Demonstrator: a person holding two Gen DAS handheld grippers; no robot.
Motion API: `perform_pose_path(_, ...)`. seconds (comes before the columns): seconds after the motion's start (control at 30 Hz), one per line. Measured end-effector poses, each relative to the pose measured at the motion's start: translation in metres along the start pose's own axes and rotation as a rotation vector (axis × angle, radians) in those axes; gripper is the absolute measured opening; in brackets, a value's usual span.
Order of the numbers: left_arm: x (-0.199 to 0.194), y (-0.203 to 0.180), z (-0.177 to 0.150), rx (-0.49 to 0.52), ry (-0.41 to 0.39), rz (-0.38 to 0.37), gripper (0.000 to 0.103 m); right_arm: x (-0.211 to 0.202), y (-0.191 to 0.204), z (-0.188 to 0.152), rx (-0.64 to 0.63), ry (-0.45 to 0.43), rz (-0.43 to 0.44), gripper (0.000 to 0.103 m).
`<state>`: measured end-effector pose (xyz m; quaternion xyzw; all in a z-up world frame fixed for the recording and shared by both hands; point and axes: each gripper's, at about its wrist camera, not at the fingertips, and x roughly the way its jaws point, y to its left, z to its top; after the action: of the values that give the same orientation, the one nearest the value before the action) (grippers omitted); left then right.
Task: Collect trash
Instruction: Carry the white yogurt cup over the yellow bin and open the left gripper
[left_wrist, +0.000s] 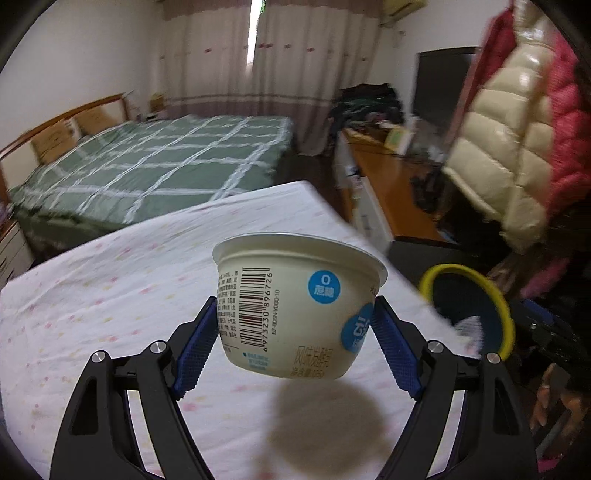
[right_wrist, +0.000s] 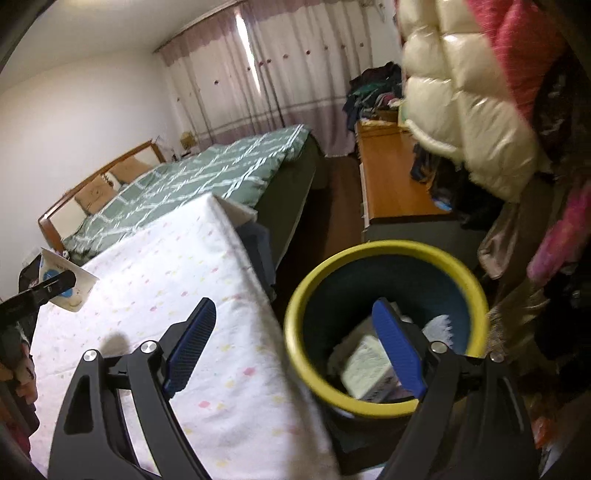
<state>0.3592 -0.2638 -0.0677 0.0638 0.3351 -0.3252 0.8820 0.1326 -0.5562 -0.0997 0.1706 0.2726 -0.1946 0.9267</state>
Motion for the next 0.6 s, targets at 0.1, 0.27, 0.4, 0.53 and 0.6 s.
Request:
perform_pose_path(0.1,0.002,-0.043,0.007,0.041,0.005,-0.077,0.08,-0.023,-0.022,0.004,0.011,-0.04,-0.024,0.082)
perform_pose_path(0.27,0.022,-0.12,0.013,0.117,0.034,-0.173,0.081,-0.057,-0.058,0.01,0.041,-0.096,-0.06,0.084)
perform_pose_path(0.4,0.046,-0.175,0.014,0.148,0.061,-0.22,0.081,-0.078,-0.084,0.016,0.055,-0.137,-0.096,0.084)
perform_pose_path(0.53,0.079,-0.212,0.016,0.167,0.089,-0.243,0.081,-0.093,-0.105,0.013,0.049,-0.151,-0.131,0.086)
perform_pose_path(0.6,0.095,-0.229,0.016,0.179,0.107,-0.242,0.081,-0.097,-0.112,0.011,0.057,-0.152,-0.145,0.086)
